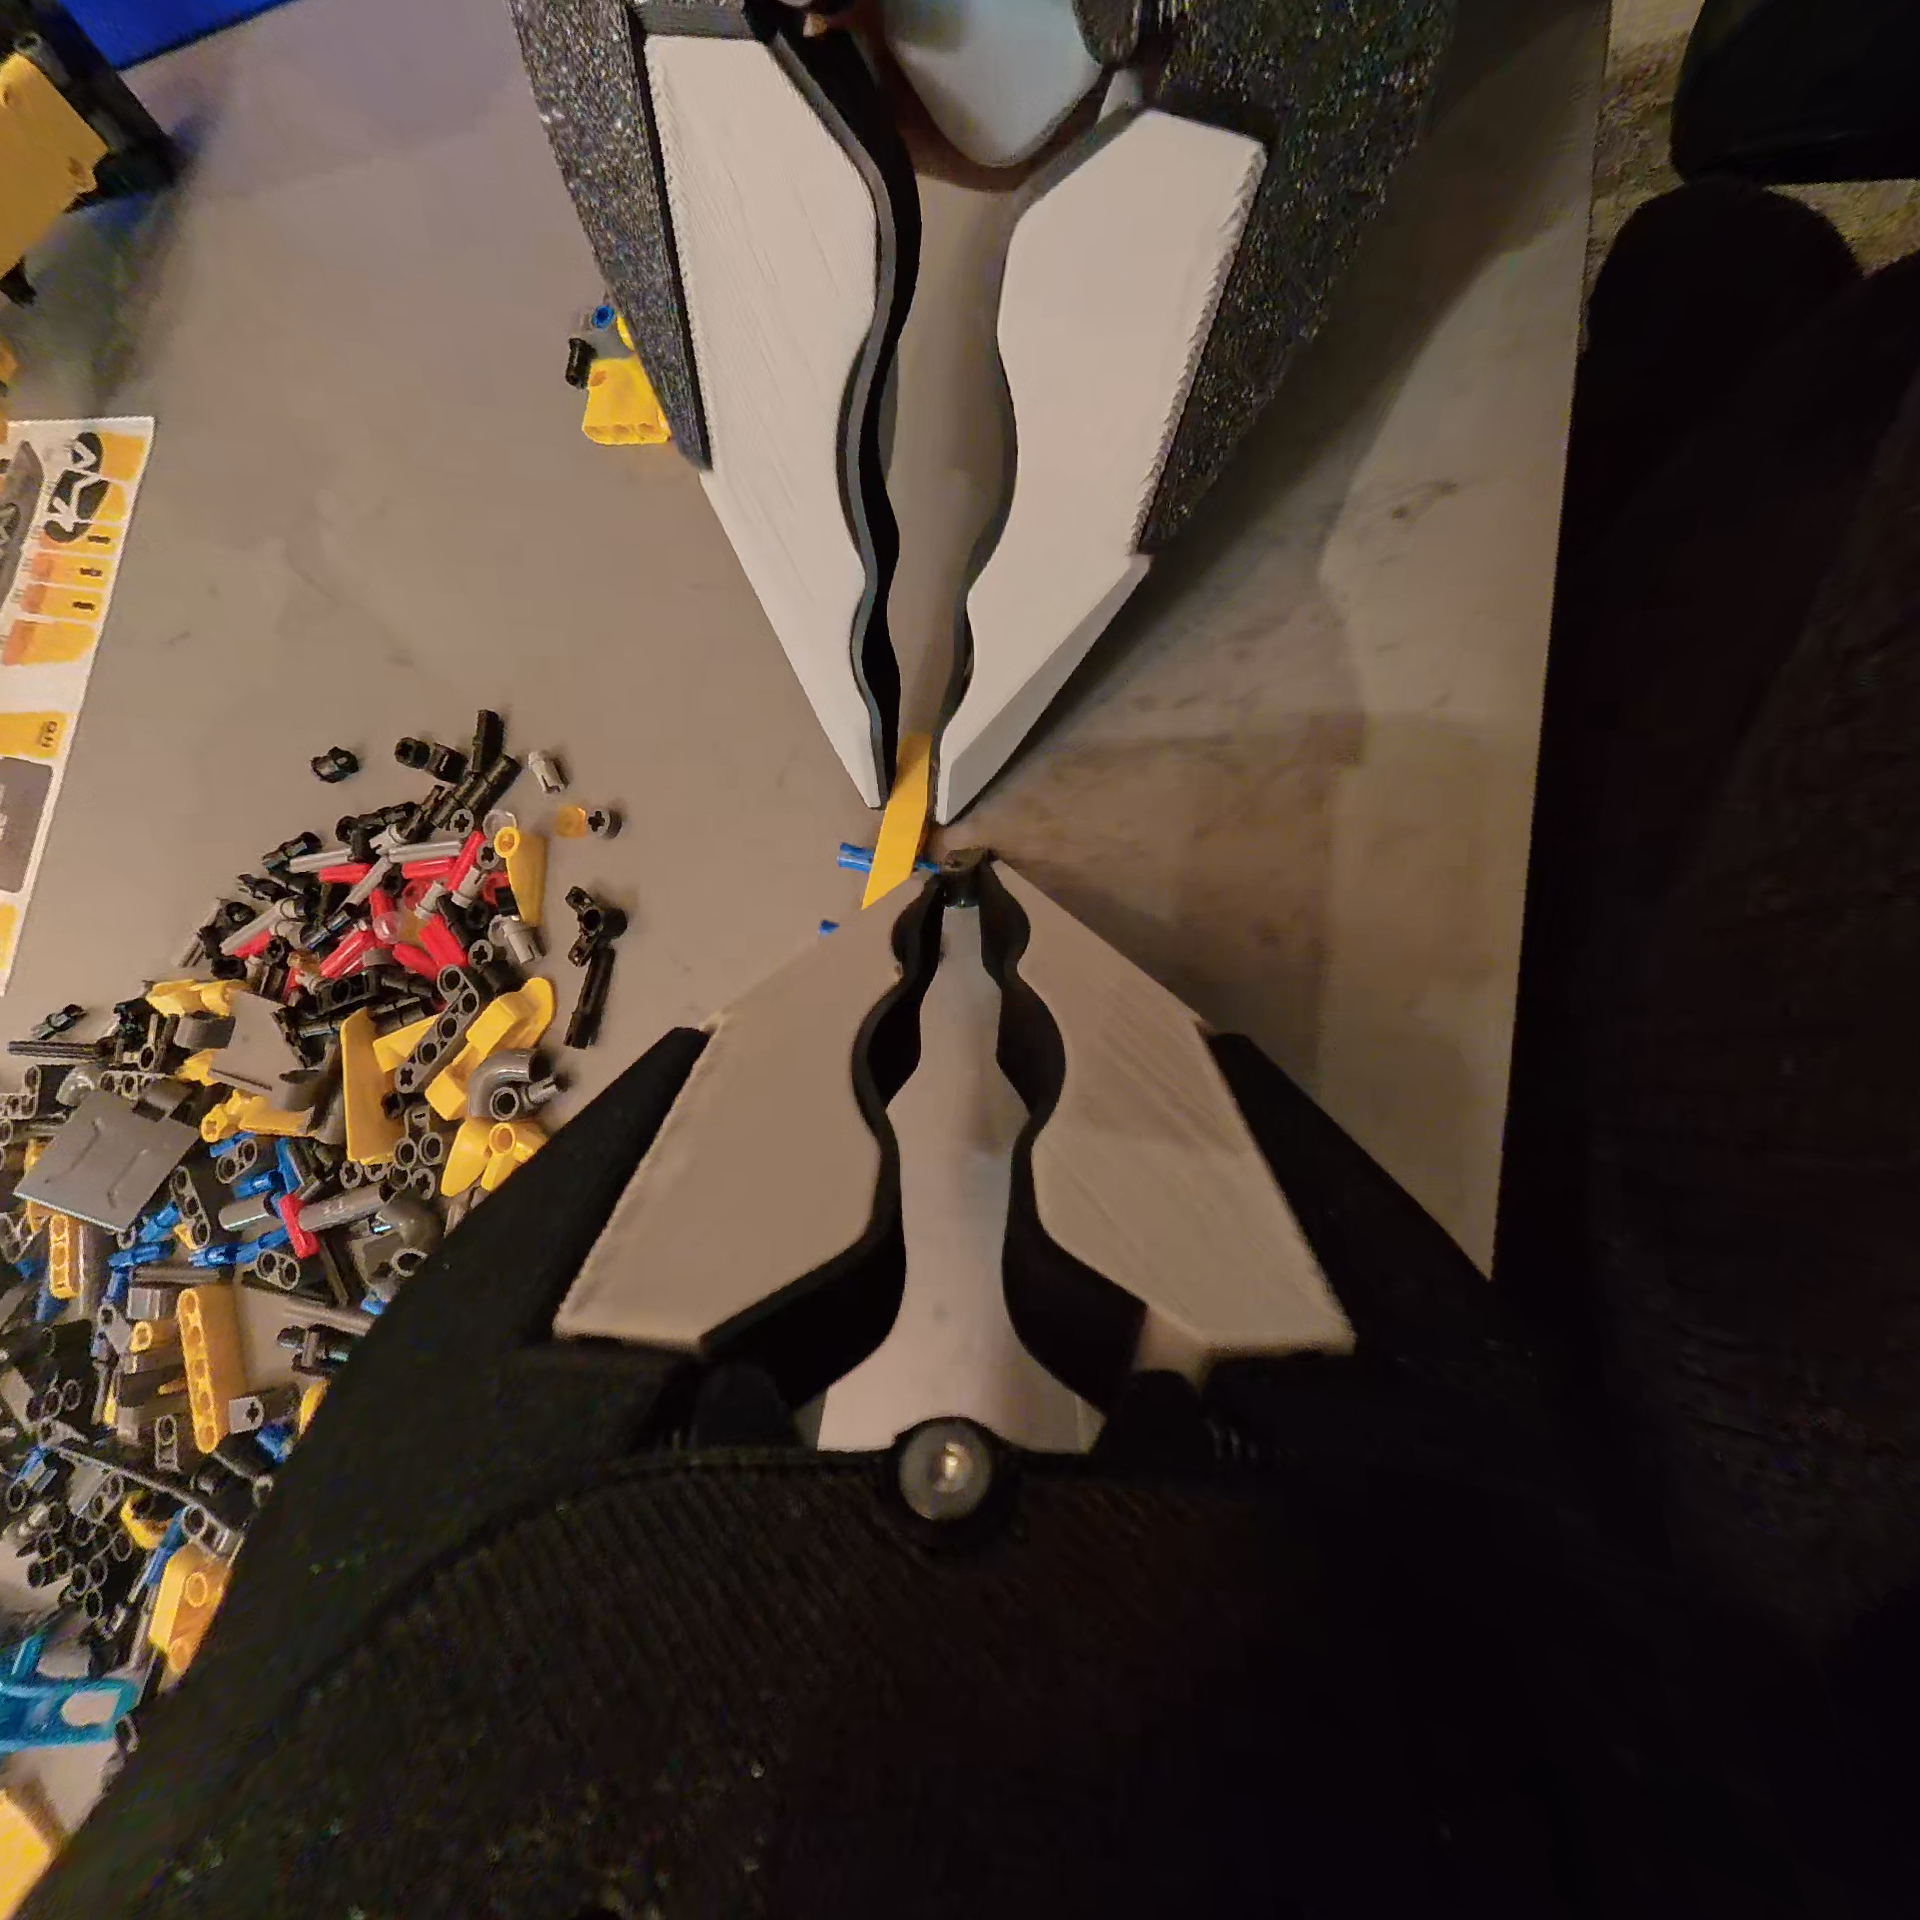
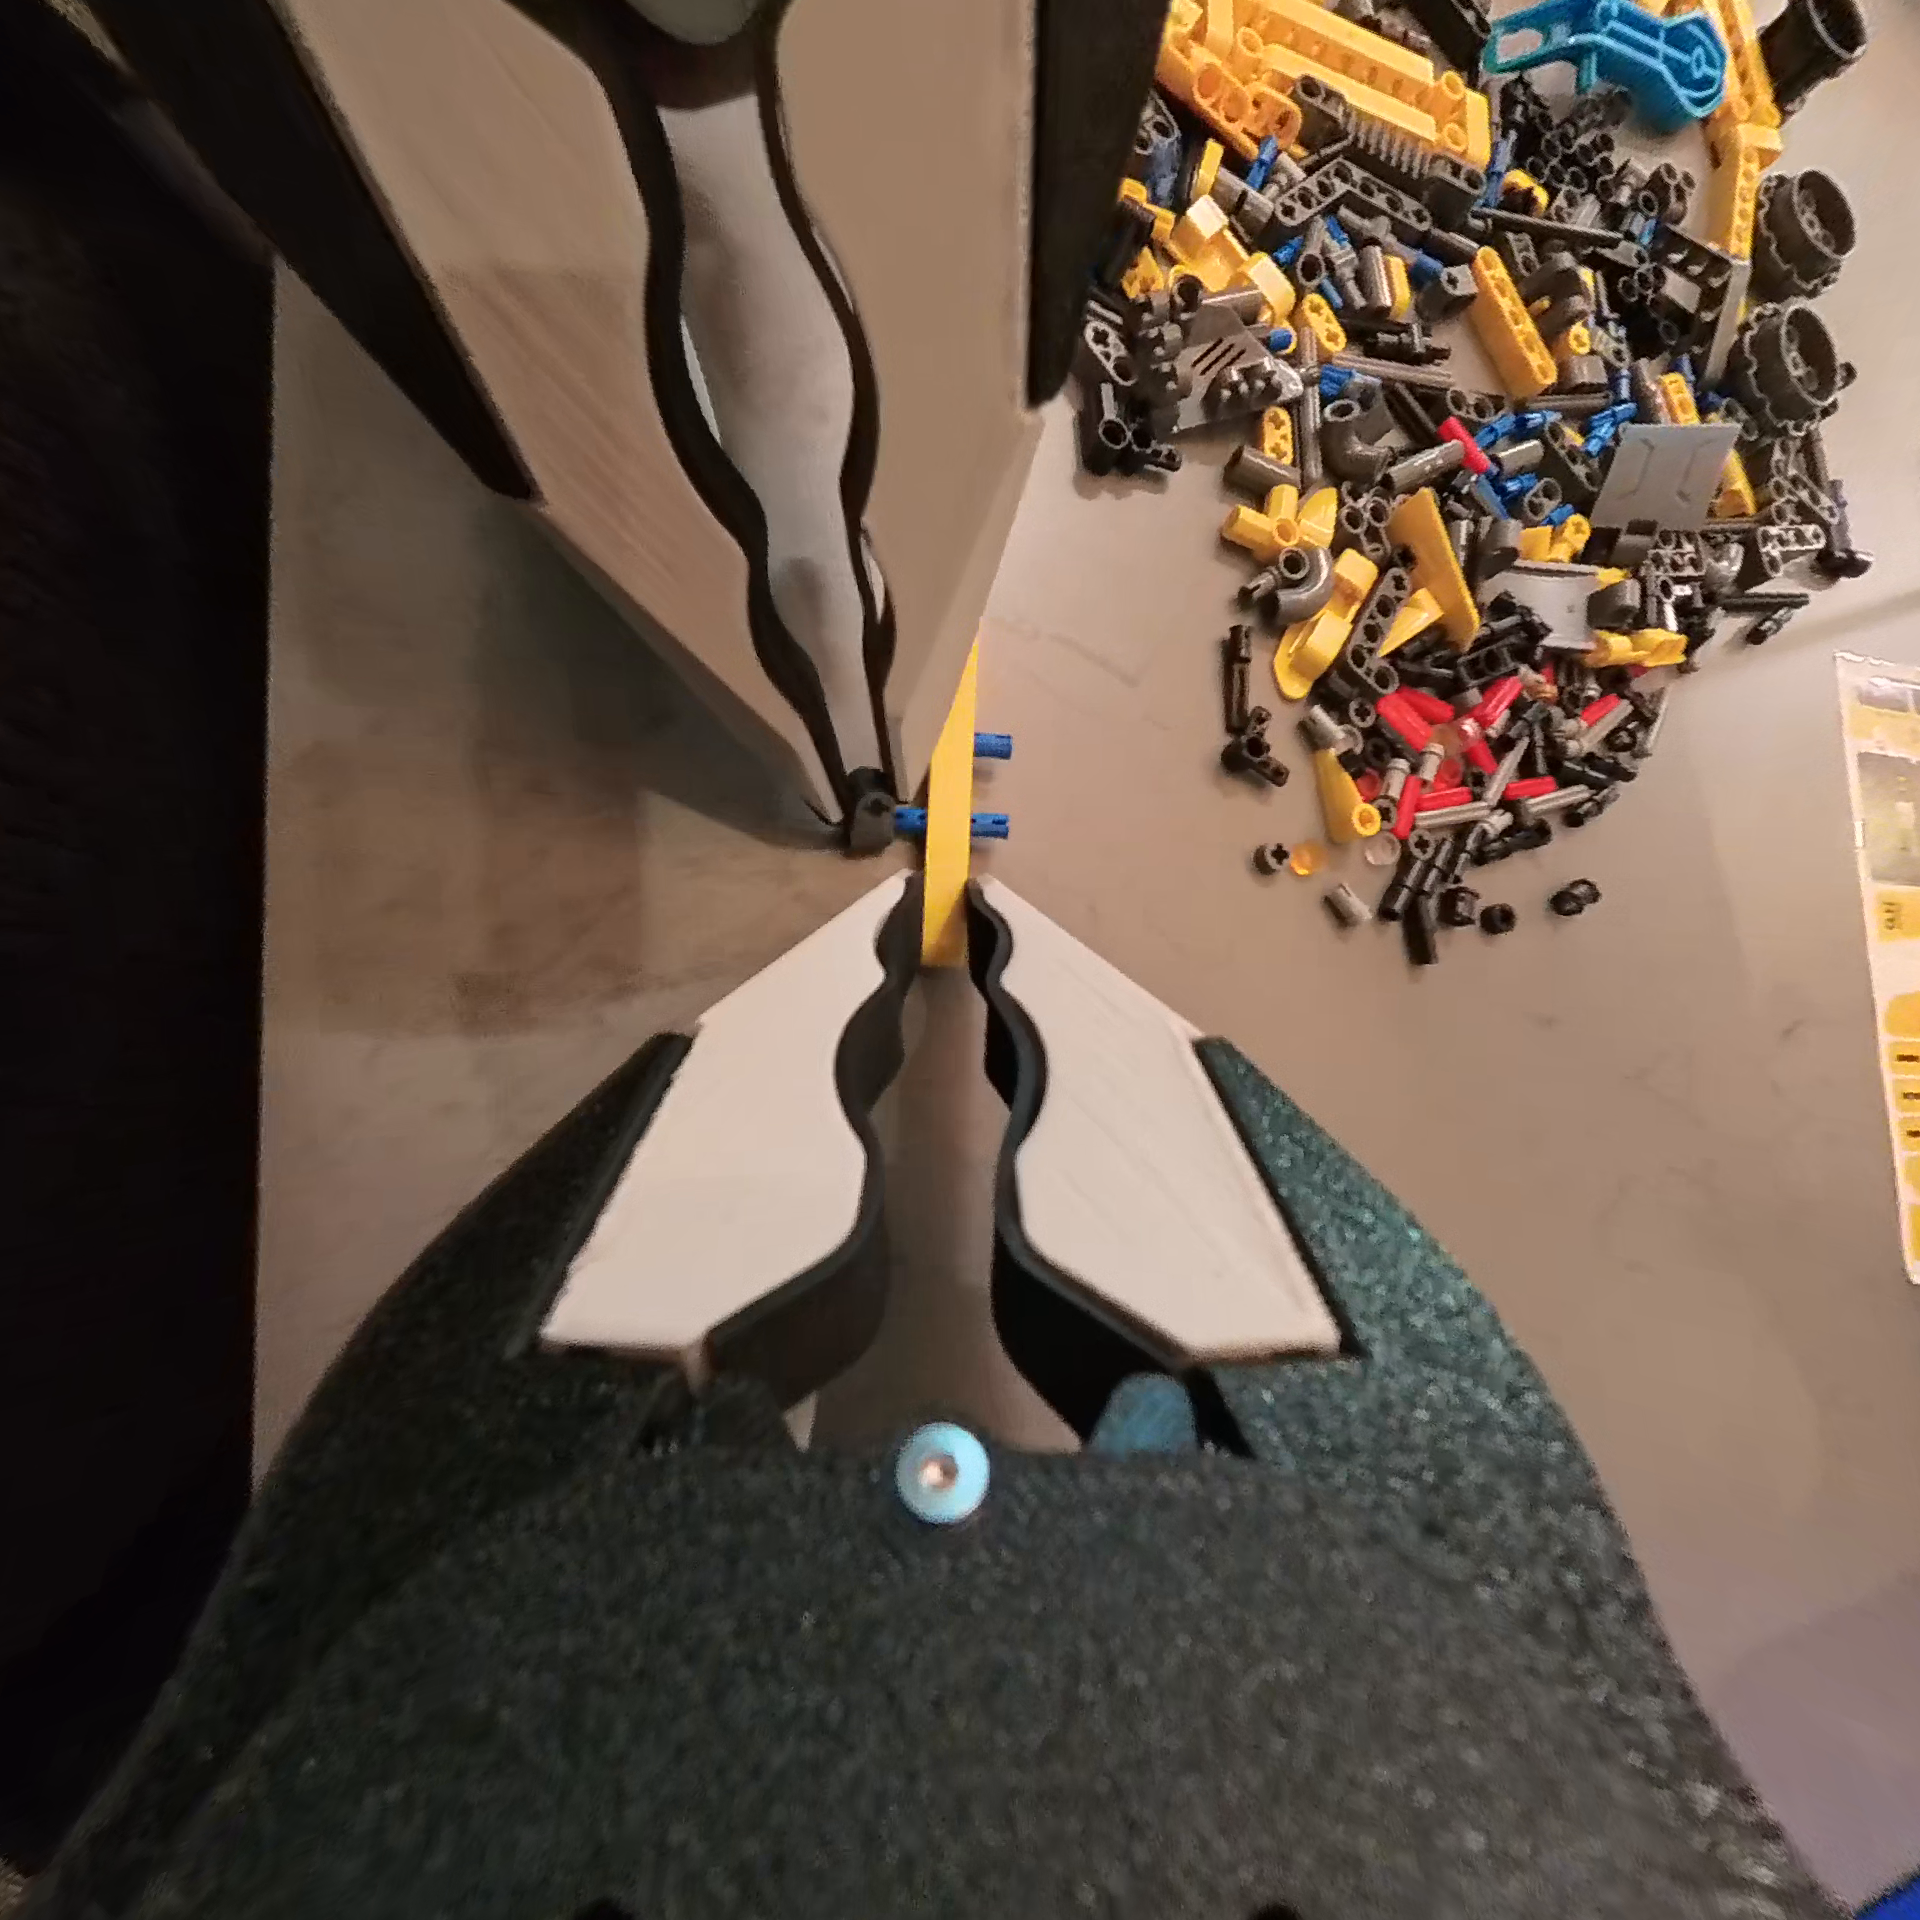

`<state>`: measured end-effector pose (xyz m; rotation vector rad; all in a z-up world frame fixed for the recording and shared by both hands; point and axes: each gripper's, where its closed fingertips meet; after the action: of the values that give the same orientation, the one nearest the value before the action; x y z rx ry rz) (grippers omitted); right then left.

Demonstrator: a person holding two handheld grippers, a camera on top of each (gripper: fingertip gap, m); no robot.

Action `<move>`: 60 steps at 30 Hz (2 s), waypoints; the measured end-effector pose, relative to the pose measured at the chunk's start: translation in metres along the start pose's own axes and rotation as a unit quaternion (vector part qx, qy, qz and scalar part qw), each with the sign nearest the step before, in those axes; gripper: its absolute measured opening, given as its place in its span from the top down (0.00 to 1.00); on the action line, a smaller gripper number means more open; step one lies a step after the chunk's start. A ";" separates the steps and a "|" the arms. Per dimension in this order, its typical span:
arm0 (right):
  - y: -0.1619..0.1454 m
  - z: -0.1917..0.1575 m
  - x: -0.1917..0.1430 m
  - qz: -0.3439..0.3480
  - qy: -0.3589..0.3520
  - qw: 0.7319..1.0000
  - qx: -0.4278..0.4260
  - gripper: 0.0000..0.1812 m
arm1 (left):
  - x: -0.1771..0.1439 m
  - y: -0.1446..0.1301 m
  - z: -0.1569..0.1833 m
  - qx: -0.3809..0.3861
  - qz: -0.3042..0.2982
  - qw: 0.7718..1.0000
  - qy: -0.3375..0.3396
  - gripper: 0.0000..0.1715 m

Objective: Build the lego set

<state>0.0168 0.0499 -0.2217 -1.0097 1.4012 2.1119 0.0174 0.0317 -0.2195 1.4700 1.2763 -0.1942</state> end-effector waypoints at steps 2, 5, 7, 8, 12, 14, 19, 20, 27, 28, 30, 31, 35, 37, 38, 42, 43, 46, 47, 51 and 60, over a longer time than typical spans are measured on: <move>0.000 0.000 0.000 -0.003 -0.001 1.000 -0.008 0.96 | 0.000 -0.001 0.000 0.002 -0.011 1.000 0.004 0.98; 0.000 -0.001 0.000 -0.004 0.002 1.000 -0.012 0.96 | -0.001 -0.002 0.001 0.008 -0.029 0.999 0.009 0.98; 0.000 -0.002 0.000 -0.004 0.007 1.000 -0.013 0.96 | -0.001 -0.002 0.002 0.011 -0.038 0.999 0.010 0.98; 0.000 -0.002 0.000 -0.003 0.009 1.000 -0.013 0.96 | -0.001 -0.002 0.002 0.011 -0.041 0.999 0.011 0.98; 0.000 -0.002 0.000 0.001 0.024 1.000 0.003 0.96 | -0.002 -0.003 0.001 0.011 -0.055 0.998 0.016 0.98; 0.000 -0.003 0.000 0.005 0.035 0.999 0.013 0.96 | -0.002 -0.003 0.002 0.012 -0.062 0.998 0.017 0.98; 0.000 -0.003 0.000 0.009 0.049 0.999 0.012 0.96 | -0.001 -0.002 0.001 0.013 -0.067 0.998 0.016 0.98; 0.000 -0.003 0.000 0.008 0.050 0.999 0.010 0.96 | -0.001 -0.002 0.001 0.012 -0.067 0.998 0.015 0.98; 0.000 0.000 0.000 0.014 0.043 0.999 0.008 0.90 | 0.001 -0.005 -0.001 0.004 -0.074 0.997 0.012 0.94; 0.000 -0.001 -0.001 0.015 0.044 0.999 0.010 0.88 | 0.002 -0.005 0.000 0.001 -0.073 0.997 0.008 0.93; 0.001 -0.002 -0.001 0.017 0.047 0.999 0.016 0.85 | 0.002 -0.004 0.001 -0.002 -0.068 0.998 0.006 0.92; 0.001 -0.002 -0.002 0.018 0.048 0.999 0.018 0.84 | 0.001 -0.003 0.001 -0.004 -0.066 0.998 0.004 0.91; 0.000 -0.001 -0.004 0.019 0.039 0.999 0.023 0.82 | -0.008 0.001 -0.001 -0.024 -0.042 0.999 0.003 0.89; 0.003 0.002 -0.008 0.031 0.027 0.999 0.033 0.82 | -0.014 0.001 -0.006 -0.044 -0.027 0.999 0.004 0.87; 0.005 0.002 -0.010 0.041 0.024 0.998 0.040 0.82 | -0.016 -0.001 -0.009 -0.056 -0.021 0.998 0.006 0.87; 0.010 -0.002 -0.012 0.062 0.028 0.995 0.069 0.80 | -0.019 -0.010 -0.021 -0.100 0.002 0.995 0.011 0.74; 0.008 -0.003 -0.010 0.055 0.028 0.995 0.073 0.79 | -0.018 -0.011 -0.021 -0.109 0.009 0.994 0.004 0.71; 0.005 -0.005 -0.002 0.037 0.024 0.996 0.083 0.77 | -0.014 -0.013 -0.019 -0.127 0.021 0.992 -0.017 0.70; 0.005 -0.005 0.000 0.035 0.020 0.995 0.086 0.77 | -0.012 -0.014 -0.019 -0.128 0.022 0.991 -0.020 0.71; 0.007 -0.004 0.003 0.032 0.014 0.994 0.099 0.79 | -0.006 -0.018 -0.014 -0.125 0.014 0.992 -0.031 0.80; 0.006 -0.007 0.004 0.032 0.045 0.993 0.107 0.85 | -0.005 -0.018 -0.007 -0.137 0.024 0.989 -0.048 0.88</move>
<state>0.0124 0.0409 -0.2229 -0.9961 1.6830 1.9304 -0.0022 0.0307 -0.2246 1.2393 1.1394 -0.0526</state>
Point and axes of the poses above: each gripper's, where its closed fingertips meet, x out along the fingers, y out of its top, z = x × y across the jaws, and after that the axes turned 5 degrees about y, right-handed
